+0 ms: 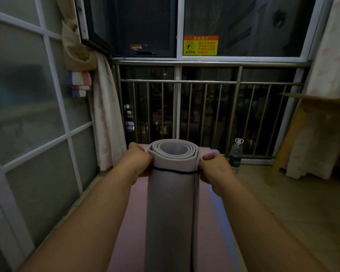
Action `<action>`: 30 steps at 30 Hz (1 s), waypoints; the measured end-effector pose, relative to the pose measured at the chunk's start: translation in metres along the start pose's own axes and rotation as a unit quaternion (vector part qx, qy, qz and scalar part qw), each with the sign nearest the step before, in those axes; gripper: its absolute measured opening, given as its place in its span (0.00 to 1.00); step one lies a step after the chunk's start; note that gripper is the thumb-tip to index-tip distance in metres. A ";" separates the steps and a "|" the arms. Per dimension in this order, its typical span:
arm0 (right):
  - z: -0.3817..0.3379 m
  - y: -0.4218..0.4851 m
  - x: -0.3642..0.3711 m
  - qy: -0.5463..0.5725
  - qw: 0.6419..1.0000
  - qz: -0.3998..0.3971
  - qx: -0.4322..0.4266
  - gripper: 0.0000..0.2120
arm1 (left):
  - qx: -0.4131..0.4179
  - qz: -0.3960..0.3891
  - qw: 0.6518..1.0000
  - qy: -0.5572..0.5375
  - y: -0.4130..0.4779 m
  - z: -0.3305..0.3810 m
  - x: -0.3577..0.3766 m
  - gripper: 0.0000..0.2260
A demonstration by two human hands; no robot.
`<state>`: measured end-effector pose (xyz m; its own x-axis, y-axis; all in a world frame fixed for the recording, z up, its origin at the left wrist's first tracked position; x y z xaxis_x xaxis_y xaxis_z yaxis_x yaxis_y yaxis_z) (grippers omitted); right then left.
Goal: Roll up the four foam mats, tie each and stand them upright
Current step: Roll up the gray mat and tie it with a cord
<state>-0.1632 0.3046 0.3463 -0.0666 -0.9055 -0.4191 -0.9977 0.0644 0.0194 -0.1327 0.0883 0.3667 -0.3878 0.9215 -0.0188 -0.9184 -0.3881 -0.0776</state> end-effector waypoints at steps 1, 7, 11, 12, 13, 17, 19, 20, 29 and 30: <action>-0.001 0.000 0.000 0.001 1.000 -0.010 0.004 0.09 | 0.003 -0.007 1.000 0.014 0.000 -0.001 -0.001 0.15; -0.001 -0.004 -0.001 -0.065 0.996 -0.066 0.015 0.07 | -0.025 -0.033 0.995 0.092 0.003 -0.016 -0.017 0.08; 0.002 -0.008 0.010 -0.083 0.994 -0.069 0.012 0.08 | -0.016 -0.014 0.992 0.124 0.006 -0.021 -0.023 0.05; 0.003 -0.007 0.012 -0.091 0.994 -0.063 0.010 0.09 | -0.010 -0.006 0.992 0.127 0.006 -0.022 -0.023 0.05; 0.004 -0.005 0.013 -0.096 0.994 -0.054 0.011 0.09 | -0.009 -0.002 0.992 0.129 0.007 -0.024 -0.022 0.06; 0.010 0.000 0.011 -0.099 0.994 -0.028 0.032 0.10 | -0.013 0.011 0.990 0.139 0.011 -0.038 -0.018 0.08; 0.013 0.000 0.011 -0.101 0.993 -0.032 0.048 0.09 | 0.018 0.029 0.981 0.189 0.018 -0.044 -0.018 0.07; 0.014 0.000 0.012 -0.093 0.993 -0.036 0.060 0.09 | 0.028 0.040 0.975 0.218 0.020 -0.046 -0.019 0.07; 0.039 0.009 0.024 -0.103 0.992 -0.012 0.073 0.11 | 0.038 0.084 0.986 0.137 0.025 -0.078 -0.025 0.04; 0.042 0.010 0.026 -0.109 0.991 -0.007 0.074 0.10 | 0.034 0.087 0.986 0.141 0.025 -0.080 -0.025 0.04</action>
<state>-0.1744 0.2998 0.2974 -0.0323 -0.7952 -0.6055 -0.9852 0.1272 -0.1145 -0.1392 0.0565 0.2859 -0.5117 0.8044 -0.3020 -0.8467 -0.5317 0.0184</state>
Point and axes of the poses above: each hand's wrist, its own y-axis towards the middle knuckle, its own x-axis out of the palm, z = x × y, the point moved 3 cm from there along y, towards the middle knuckle, and after that the axes turned 12 degrees about -y, right-handed, at the moved point
